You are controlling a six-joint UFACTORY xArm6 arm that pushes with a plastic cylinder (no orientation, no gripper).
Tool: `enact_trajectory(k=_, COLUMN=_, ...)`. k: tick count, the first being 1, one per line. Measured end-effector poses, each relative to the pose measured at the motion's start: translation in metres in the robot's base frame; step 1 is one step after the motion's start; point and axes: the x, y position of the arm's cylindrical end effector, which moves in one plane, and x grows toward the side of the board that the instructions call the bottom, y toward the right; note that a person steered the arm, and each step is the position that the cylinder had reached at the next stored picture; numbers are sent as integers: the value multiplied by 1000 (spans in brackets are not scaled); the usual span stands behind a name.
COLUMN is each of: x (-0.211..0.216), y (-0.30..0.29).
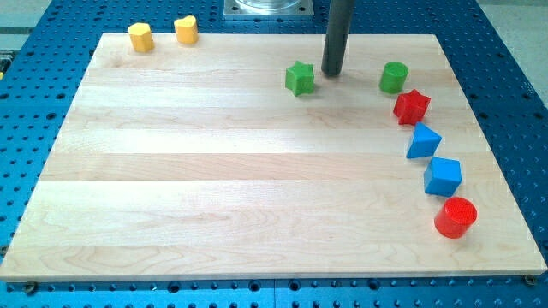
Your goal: Slide the green star towards the top right corner
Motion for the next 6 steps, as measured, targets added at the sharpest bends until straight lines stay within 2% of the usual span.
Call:
enact_trajectory(k=1, x=49, y=16)
enact_trajectory(k=2, x=48, y=-66)
enact_trajectory(k=3, x=-10, y=-48)
enact_trajectory(k=4, x=-22, y=-140)
enact_trajectory(k=6, x=-80, y=48)
